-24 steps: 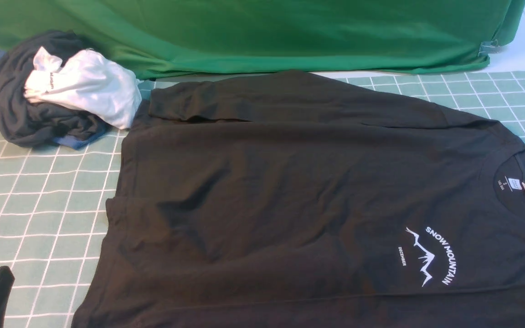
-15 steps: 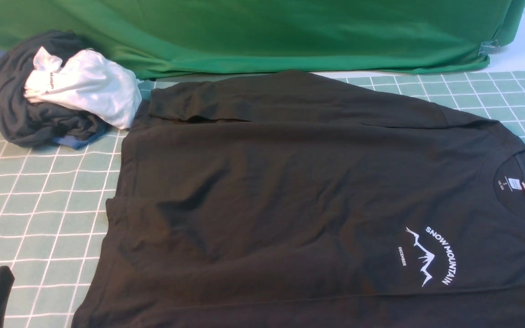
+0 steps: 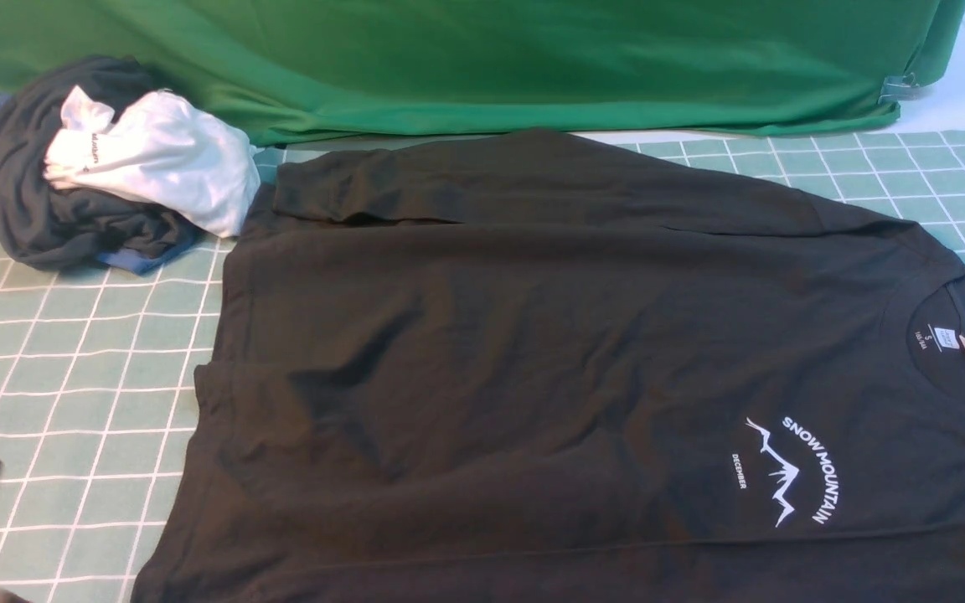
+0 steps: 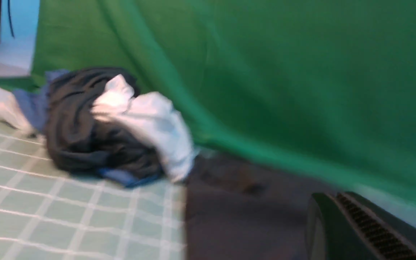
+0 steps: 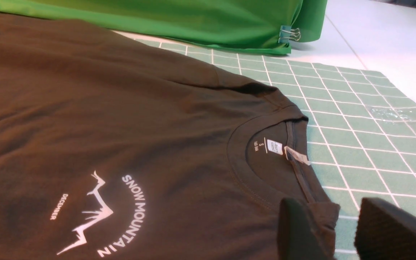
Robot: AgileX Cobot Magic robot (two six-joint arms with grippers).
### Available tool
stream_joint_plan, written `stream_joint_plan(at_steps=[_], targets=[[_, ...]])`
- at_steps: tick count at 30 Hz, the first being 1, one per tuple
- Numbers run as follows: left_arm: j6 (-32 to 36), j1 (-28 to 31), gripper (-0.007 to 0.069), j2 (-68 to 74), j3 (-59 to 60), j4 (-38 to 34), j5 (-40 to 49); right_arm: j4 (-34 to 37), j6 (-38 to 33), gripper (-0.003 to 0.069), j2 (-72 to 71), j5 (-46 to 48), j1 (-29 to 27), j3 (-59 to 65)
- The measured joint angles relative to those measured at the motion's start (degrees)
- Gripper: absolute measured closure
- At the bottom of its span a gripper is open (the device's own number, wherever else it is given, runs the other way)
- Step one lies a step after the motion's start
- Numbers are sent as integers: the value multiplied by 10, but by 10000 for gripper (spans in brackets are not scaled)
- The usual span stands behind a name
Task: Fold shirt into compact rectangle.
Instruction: 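Grasp the left edge of the dark T-shirt lying flat on the table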
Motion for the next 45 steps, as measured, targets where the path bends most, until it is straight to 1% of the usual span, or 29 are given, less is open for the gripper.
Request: stream_joint_plan(at_steps=[1, 2, 3, 7, 9, 10, 12, 13, 14, 15, 16, 18, 20, 21, 23, 24, 25, 28, 30, 33, 34, 35, 37, 38, 39, 40, 42, 43, 45], targets=[[-6, 0, 608, 0, 0, -23, -23, 0, 0, 414, 0, 0, 0, 0], [-6, 0, 608, 0, 0, -26, -28, 0, 0, 414, 0, 0, 0, 0], [-9, 0, 608, 0, 0, -46, -64, 0, 0, 414, 0, 0, 0, 0], [-12, 0, 608, 0, 0, -55, -106, 0, 0, 414, 0, -4, 0, 0], [-34, 0, 608, 0, 0, -59, -147, -1, -1, 414, 0, -13, 0, 0], [-43, 0, 608, 0, 0, -59, -168, -1, -1, 414, 0, -15, 0, 0], [-78, 0, 608, 0, 0, -52, -247, 10, 2, 414, 0, -34, 0, 1], [-82, 0, 608, 0, 0, -50, -254, 14, 3, 414, 0, -37, 0, 1], [-108, 0, 608, 0, -16, -32, -290, 49, 29, 414, 0, -77, 0, 3], [-116, 0, 608, 0, -32, -14, -283, 67, 48, 414, 0, -106, 0, 4], [-118, 0, 608, 1, -54, -1, -264, 85, 72, 414, 0, -125, 0, 3], [-123, 0, 608, 14, -113, 48, -191, 112, 130, 414, 0, -179, 0, 3], [-125, 0, 608, 51, -194, 91, -55, 129, 206, 414, 0, -227, 0, 3], [-125, 0, 608, 84, -239, 100, 34, 133, 232, 414, 0, -246, 0, 3], [-115, 0, 608, 145, -296, 107, 170, 138, 242, 414, 0, -263, 0, 3], [-109, 0, 608, 160, -312, 107, 199, 138, 242, 414, 0, -263, 0, 3], [-87, 0, 608, 212, -336, 107, 298, 139, 243, 414, 0, -267, 0, 3], [-16, 0, 608, 315, -359, 102, 443, 140, 251, 414, 0, -283, 0, 3], [31, 0, 608, 393, -357, 80, 518, 141, 277, 417, 0, -302, 0, 3], [81, 0, 608, 482, -349, 34, 552, 141, 311, 467, 0, -245, 10, -27], [94, 0, 610, 506, -348, 24, 556, 138, 312, 495, 0, -216, 16, -47], [112, 0, 615, 539, -348, 13, 557, 137, 298, 543, 0, -171, 27, -82], [126, 0, 621, 585, -348, 10, 556, 135, 244, 617, 16, -96, 53, -150], [130, 0, 622, 603, -348, 10, 556, 135, 211, 636, 32, -59, 67, -185], [131, 0, 622, 616, -348, 10, 556, 135, 186, 644, 47, -29, 80, -220], [131, 0, 622, 618, -348, 10, 556, 135, 180, 645, 52, -21, 83, -220], [131, -15, 622, 641, -348, 25, 552, 134, 121, 653, 108, 59, 117, -294], [130, -38, 622, 647, -347, 40, 545, 134, 98, 654, 154, 106, 140, -327], [116, -73, 622, 650, -347, 60, 533, 134, 70, 654, 206, 155, 164, -356]])
